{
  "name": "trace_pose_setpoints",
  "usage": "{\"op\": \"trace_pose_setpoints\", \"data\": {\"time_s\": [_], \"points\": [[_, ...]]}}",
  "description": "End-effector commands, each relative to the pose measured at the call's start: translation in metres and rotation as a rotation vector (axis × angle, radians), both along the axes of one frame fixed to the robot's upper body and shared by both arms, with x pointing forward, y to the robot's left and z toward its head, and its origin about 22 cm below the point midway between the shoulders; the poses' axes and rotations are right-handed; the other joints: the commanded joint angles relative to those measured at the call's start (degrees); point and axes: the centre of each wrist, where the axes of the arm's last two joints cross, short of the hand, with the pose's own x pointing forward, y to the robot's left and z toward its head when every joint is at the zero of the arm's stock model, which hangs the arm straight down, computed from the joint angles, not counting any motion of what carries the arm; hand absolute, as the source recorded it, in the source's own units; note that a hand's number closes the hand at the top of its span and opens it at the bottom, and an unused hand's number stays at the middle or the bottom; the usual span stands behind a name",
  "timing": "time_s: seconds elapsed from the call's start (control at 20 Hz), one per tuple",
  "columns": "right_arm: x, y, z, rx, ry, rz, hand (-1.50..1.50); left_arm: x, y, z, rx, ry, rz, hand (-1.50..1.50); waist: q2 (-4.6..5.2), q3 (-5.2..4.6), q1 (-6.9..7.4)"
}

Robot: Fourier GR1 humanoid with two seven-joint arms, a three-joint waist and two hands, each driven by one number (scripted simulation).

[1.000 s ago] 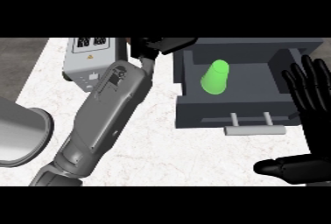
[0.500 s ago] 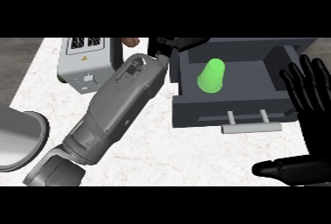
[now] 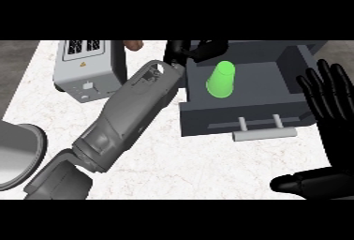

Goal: Pick up the cup, place it into the drawer and close the drawer

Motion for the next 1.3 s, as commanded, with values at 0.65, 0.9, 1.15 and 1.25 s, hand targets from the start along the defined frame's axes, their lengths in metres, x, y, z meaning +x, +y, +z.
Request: {"op": "trace_pose_setpoints", "data": {"time_s": [0.65, 0.9, 1.15, 1.25], "points": [[0.006, 0.007, 0.017, 0.044, -0.036, 0.064, -1.5, -0.004, -0.014, 0.0, 0.104, -0.01, 0.029, -1.5, 0.6, 0.01, -2.31], [0.006, 0.0, 0.0, 0.074, -0.01, 0.09, -1.5, -0.01, -0.024, 0.015, -0.044, -0.028, -0.032, -1.5, 0.38, 0.03, -1.48], [0.0, -0.005, 0.002, 0.078, 0.027, 0.095, -1.5, -0.009, -0.025, 0.027, -0.16, -0.073, -0.079, -1.5, -0.45, -0.03, 1.66], [-0.002, -0.015, 0.002, 0.076, 0.011, 0.098, -1.5, -0.011, -0.023, 0.028, -0.198, -0.018, -0.112, -1.5, -0.85, -0.04, 3.37]]}}
